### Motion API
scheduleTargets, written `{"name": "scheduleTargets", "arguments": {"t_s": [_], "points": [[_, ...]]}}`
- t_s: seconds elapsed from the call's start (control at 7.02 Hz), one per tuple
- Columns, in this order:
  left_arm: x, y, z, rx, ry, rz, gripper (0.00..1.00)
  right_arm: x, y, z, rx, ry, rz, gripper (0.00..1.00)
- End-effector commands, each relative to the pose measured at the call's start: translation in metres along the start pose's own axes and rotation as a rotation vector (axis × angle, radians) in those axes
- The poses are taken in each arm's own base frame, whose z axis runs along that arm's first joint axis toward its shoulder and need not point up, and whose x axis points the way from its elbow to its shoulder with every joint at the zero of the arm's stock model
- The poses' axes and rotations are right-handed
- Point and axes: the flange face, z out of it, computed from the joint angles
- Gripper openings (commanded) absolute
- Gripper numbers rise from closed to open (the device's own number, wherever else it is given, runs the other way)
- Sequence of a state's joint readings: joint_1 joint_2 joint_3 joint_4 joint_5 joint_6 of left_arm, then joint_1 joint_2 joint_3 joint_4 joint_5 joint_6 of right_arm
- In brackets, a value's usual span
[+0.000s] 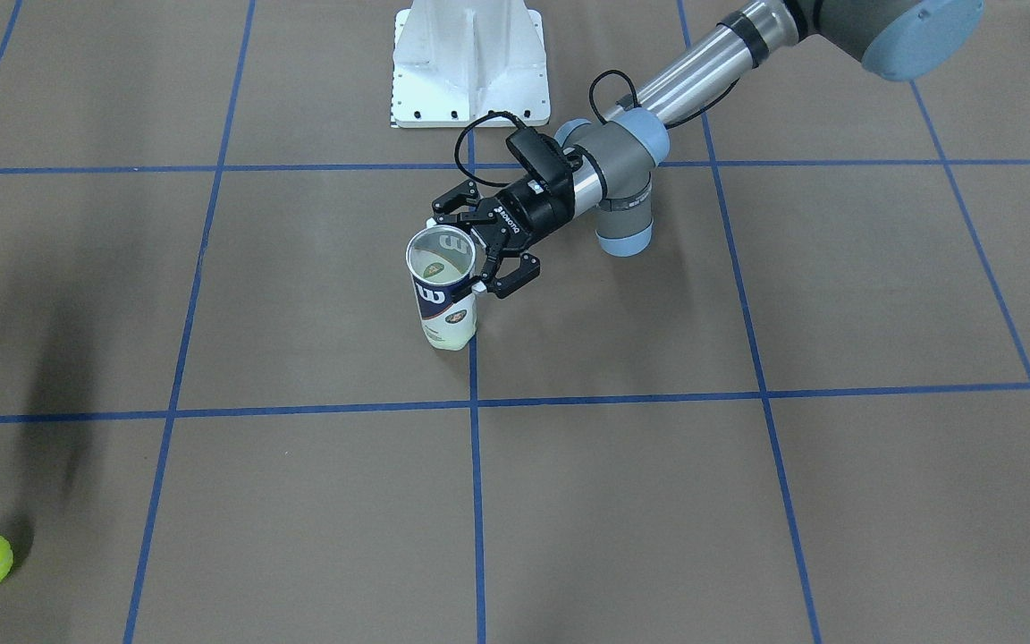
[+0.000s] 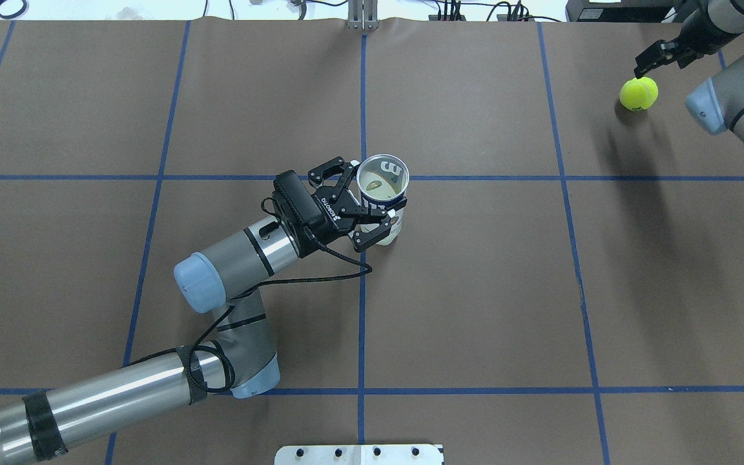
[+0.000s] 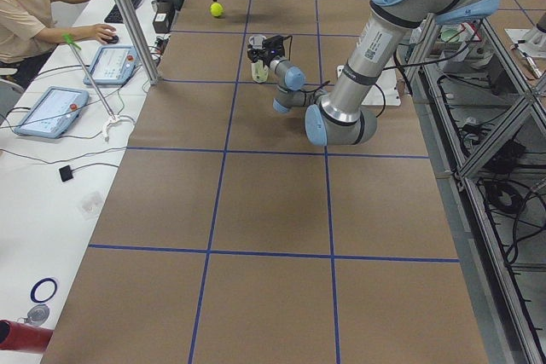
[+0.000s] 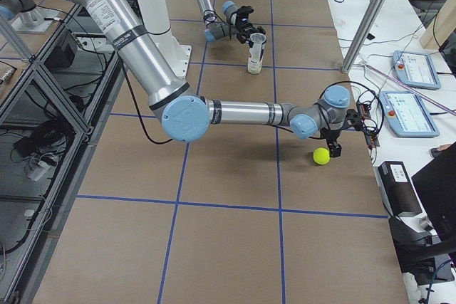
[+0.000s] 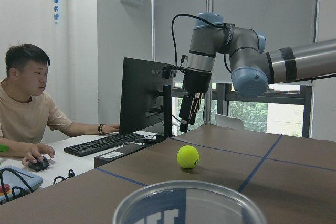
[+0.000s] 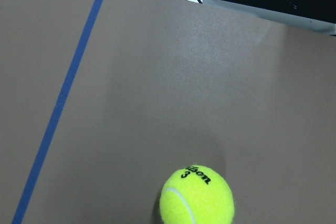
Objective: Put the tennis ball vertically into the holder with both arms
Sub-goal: 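Grasp the farther yellow tennis ball with the right gripper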
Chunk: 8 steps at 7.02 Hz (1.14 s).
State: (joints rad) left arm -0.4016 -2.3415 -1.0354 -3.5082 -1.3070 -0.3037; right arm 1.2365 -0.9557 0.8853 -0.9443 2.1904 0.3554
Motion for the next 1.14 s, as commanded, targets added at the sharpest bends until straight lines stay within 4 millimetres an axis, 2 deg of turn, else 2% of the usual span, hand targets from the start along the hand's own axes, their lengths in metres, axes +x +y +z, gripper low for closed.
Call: {"name": "scheduleTargets", "arguments": {"t_s": [0.0,0.28,0.43,0.85,1.0], "points": [[0.001,0.001,0.0,-0.001,0.001,-0.001,0.85,0.004,-0.001,0.019,-0.001,0.003,0.011,0.99],[0.002,0.001,0.0,-0.002,0.002,-0.001,0.85,-0.01,0.002,0.031,-0.014,0.002,0.024,0.99],[0.001,0.002,0.0,-0.003,0.001,-0.001,0.85,-0.017,0.007,0.045,-0.017,0.042,0.013,0.99],[0.002,0.001,0.0,-0.002,0.002,-0.001,0.85,-0.027,0.014,0.064,-0.018,0.105,-0.007,0.97],[0.001,0.002,0.0,-0.003,0.001,-0.001,0.85,-0.026,0.015,0.065,-0.019,0.106,-0.006,0.41]]}}
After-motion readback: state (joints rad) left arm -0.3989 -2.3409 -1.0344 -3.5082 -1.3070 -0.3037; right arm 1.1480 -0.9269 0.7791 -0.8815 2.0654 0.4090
